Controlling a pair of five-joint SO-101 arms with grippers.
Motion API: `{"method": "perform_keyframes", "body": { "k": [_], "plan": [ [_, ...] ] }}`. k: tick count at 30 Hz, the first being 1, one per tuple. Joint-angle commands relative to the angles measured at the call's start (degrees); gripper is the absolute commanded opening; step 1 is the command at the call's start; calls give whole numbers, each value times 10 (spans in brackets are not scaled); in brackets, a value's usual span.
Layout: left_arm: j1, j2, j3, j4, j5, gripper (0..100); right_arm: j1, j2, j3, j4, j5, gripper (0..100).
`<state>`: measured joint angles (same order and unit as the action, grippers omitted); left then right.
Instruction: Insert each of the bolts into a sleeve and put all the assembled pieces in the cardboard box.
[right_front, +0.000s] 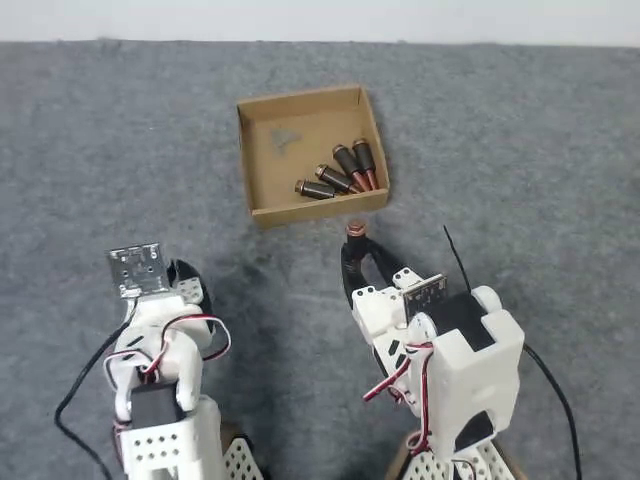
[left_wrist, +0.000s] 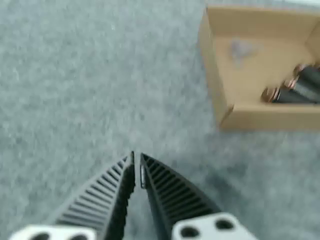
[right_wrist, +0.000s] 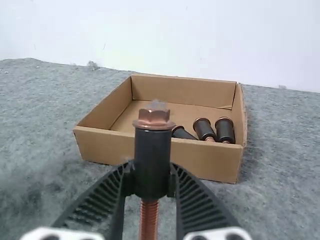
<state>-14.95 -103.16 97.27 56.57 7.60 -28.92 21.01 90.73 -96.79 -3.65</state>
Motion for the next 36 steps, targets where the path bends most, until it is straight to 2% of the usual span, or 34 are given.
{"method": "perform_keyframes", "body": {
  "k": [1,4,7,14,19,23,36],
  "plan": [
    [4,-9,-7,30,-1,13,1,-56,-8,-16,11,6],
    [4,-9,-7,68,-1,13,2,-109,-42,2,11,6],
    [15,-9,-7,75,-1,13,-1,-172,-90,95,12,6],
    [13,-7,-7,76,-1,13,-1,-331,-268,492,10,6],
    [12,-6,-7,76,-1,13,1,-388,-428,797,10,6],
    [12,-6,-7,75,-1,13,-1,-371,-552,964,9,6],
    [12,-6,-7,75,-1,13,-2,-158,-916,1277,12,9]
  ]
}}
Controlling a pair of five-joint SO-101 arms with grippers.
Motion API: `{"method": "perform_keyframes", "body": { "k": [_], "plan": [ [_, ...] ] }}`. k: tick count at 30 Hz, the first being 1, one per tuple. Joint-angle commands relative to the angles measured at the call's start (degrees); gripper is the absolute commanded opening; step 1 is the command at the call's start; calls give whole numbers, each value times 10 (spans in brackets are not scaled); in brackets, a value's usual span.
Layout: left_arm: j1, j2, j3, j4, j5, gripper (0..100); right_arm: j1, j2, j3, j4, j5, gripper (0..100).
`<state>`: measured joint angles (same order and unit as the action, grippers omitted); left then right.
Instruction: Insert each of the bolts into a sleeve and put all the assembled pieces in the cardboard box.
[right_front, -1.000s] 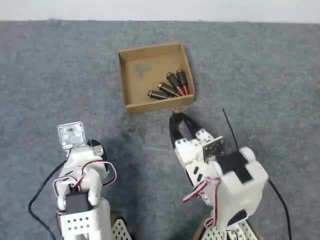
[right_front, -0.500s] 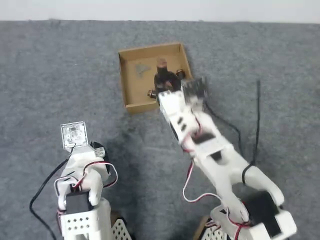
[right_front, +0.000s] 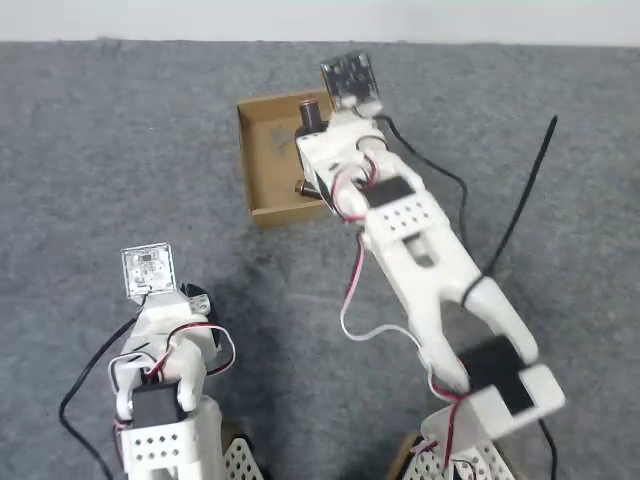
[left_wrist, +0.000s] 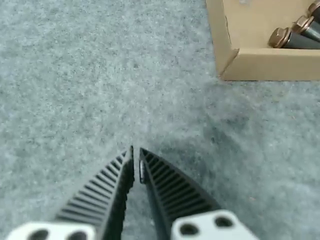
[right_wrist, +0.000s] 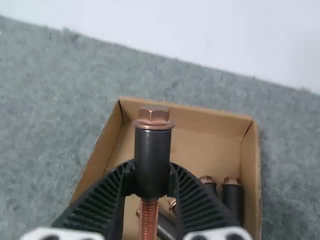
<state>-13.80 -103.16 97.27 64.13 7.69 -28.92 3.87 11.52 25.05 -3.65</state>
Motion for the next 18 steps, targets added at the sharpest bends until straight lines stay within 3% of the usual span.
{"method": "perform_keyframes", "body": {
  "k": [1,18],
  "plan": [
    [1,-6,-7,-1,-2,13,-2,36,-156,82,12,9],
    [1,-5,-7,-2,-2,13,-12,388,-511,244,11,11]
  ]
}}
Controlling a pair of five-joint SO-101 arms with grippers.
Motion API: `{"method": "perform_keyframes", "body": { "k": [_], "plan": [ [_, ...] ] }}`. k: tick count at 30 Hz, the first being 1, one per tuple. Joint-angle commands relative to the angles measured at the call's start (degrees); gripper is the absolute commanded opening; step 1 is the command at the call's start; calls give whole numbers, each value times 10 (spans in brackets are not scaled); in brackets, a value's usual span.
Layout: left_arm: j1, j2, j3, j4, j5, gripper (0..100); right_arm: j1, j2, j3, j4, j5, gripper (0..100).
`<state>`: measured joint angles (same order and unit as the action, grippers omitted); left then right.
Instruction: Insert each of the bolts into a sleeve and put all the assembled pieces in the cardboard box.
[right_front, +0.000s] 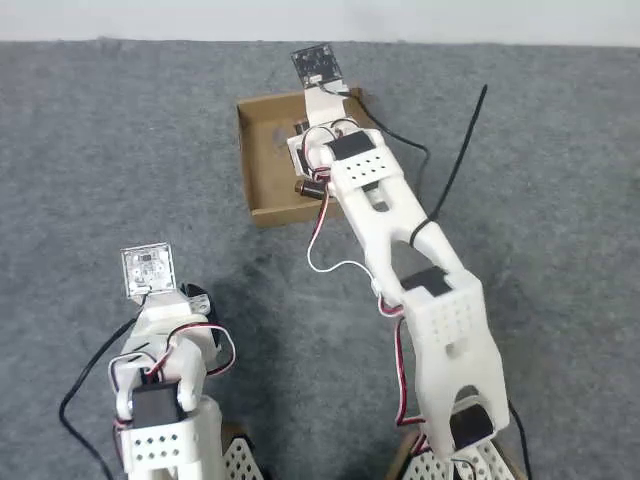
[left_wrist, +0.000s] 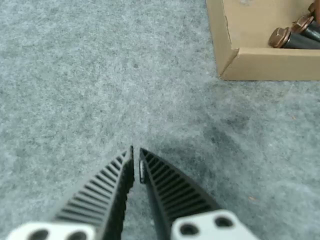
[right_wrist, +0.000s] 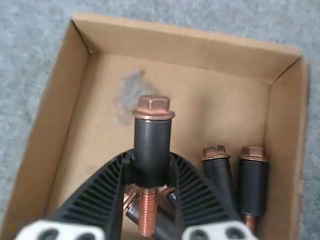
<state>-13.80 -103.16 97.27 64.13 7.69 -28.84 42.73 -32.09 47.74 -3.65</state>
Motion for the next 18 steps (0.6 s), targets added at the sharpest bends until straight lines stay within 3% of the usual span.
{"method": "perform_keyframes", "body": {
  "k": [1,6,12,18],
  "plan": [
    [1,-5,-7,-2,-2,13,-15,11,-85,24,11,11],
    [1,-5,-7,-3,-2,13,-21,58,-123,31,11,28],
    [1,-5,-7,-3,-2,14,-18,65,-127,32,9,179],
    [1,-5,-7,-11,-2,14,-17,36,-128,43,10,177]
  ]
}}
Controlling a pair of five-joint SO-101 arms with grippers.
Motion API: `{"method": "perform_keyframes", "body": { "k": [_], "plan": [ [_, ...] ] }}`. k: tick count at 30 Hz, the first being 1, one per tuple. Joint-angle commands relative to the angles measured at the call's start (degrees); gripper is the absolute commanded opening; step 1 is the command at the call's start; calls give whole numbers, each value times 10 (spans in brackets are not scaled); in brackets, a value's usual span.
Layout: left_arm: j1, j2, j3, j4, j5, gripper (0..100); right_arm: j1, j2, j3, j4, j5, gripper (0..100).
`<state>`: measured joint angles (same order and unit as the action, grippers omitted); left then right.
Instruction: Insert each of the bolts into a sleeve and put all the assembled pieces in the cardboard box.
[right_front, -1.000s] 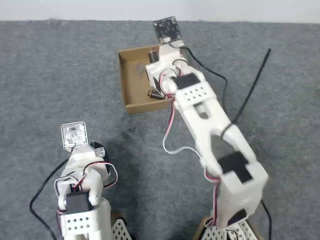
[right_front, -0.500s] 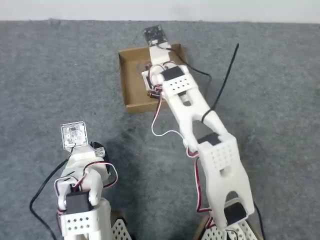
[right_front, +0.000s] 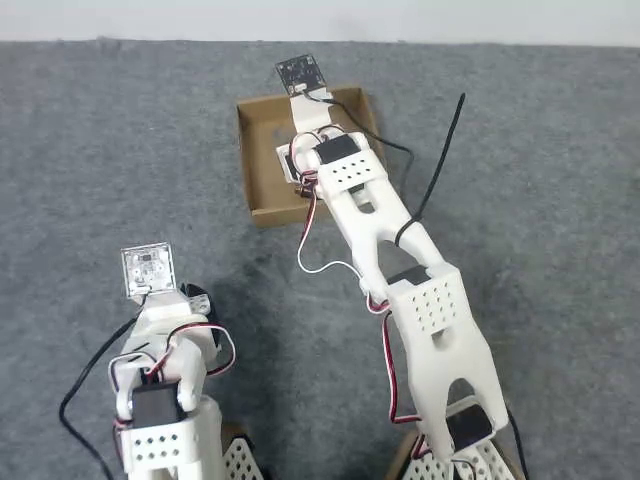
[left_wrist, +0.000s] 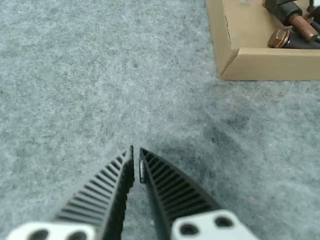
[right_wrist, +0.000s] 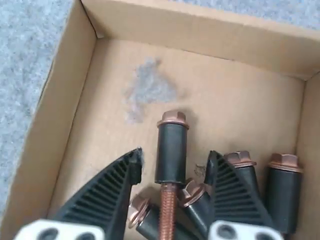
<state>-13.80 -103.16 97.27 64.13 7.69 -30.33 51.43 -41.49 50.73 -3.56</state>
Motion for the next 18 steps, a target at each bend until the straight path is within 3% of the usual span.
{"method": "perform_keyframes", "body": {
  "k": [1,7,18],
  "plan": [
    [1,-5,-7,-16,-2,14,-2,-63,-34,27,9,166],
    [1,-5,-7,-18,-2,14,-1,-136,-34,157,8,0],
    [3,-5,-7,-35,-2,14,22,-261,-34,422,9,7]
  ]
}}
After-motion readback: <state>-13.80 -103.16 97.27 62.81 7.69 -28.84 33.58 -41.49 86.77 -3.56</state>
